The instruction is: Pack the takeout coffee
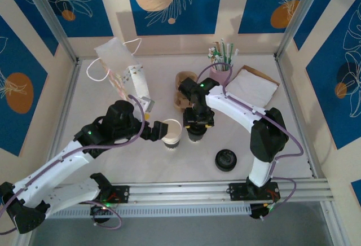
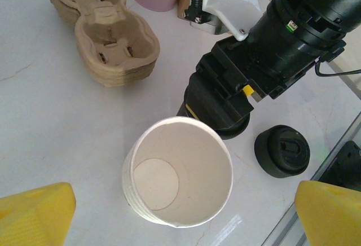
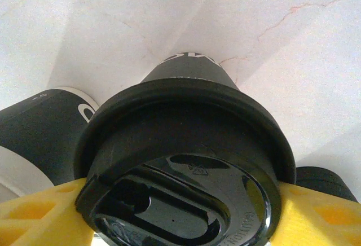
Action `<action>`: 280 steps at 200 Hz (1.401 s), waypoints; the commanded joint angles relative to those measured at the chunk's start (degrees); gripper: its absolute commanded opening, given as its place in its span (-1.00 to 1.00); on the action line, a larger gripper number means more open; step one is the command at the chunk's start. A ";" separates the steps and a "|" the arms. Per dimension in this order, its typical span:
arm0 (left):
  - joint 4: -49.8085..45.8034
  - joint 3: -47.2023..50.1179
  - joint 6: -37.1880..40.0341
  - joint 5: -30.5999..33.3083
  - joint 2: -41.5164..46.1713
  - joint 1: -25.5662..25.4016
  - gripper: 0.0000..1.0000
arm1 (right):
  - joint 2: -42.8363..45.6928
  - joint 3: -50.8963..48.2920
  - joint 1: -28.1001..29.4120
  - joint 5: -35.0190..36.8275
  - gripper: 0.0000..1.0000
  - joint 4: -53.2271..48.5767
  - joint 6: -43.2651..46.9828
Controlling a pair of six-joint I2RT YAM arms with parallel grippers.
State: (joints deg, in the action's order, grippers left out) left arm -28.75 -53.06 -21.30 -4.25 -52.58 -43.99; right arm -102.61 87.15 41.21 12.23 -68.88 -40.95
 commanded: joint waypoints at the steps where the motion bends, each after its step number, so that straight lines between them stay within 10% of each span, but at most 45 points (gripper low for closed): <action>1: -0.71 -0.46 -0.65 1.26 1.01 0.43 1.00 | -4.76 -3.10 0.89 -2.47 0.50 -4.25 -0.80; 174: -11.82 -2.78 -8.54 2.59 -1.27 0.47 0.98 | 9.22 -2.33 -0.41 -4.84 0.98 -1.79 -0.46; 280: -20.38 -9.60 -10.78 2.58 -16.71 0.48 0.23 | 19.69 -8.54 -2.71 -3.65 0.98 0.17 -1.27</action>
State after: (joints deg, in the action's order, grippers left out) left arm -45.74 -60.62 -31.48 -1.87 -67.18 -43.99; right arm -85.23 80.16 39.09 8.82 -68.69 -41.60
